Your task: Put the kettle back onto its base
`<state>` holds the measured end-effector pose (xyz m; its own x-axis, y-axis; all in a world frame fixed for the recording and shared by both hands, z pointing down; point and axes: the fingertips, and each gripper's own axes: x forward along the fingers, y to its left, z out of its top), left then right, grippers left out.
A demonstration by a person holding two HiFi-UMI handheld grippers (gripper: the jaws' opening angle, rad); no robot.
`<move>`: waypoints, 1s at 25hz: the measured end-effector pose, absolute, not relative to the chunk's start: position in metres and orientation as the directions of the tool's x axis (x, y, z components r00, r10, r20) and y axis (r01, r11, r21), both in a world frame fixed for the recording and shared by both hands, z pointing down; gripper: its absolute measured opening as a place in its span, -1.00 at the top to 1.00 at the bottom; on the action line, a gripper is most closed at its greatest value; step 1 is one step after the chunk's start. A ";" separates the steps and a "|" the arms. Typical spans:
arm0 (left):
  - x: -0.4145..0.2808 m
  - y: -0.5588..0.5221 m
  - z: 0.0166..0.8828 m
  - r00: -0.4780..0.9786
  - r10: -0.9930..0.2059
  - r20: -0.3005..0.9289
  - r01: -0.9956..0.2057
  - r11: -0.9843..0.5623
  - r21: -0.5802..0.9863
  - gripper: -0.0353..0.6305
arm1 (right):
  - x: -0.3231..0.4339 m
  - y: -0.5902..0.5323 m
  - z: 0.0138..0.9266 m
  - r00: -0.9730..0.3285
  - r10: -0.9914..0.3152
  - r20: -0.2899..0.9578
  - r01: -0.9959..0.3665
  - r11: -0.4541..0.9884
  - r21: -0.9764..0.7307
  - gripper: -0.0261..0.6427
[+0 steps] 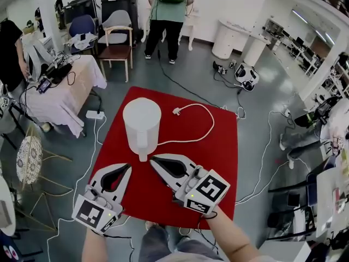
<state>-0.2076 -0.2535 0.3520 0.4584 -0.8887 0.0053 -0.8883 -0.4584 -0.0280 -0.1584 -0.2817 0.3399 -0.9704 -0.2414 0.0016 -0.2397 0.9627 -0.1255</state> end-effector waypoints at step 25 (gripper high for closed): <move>-0.102 -0.103 0.295 0.196 -0.981 -0.006 -0.980 -0.196 -0.022 0.87 | -0.068 -0.127 0.299 -0.999 -0.048 -0.018 -0.048 0.999 -0.025 0.91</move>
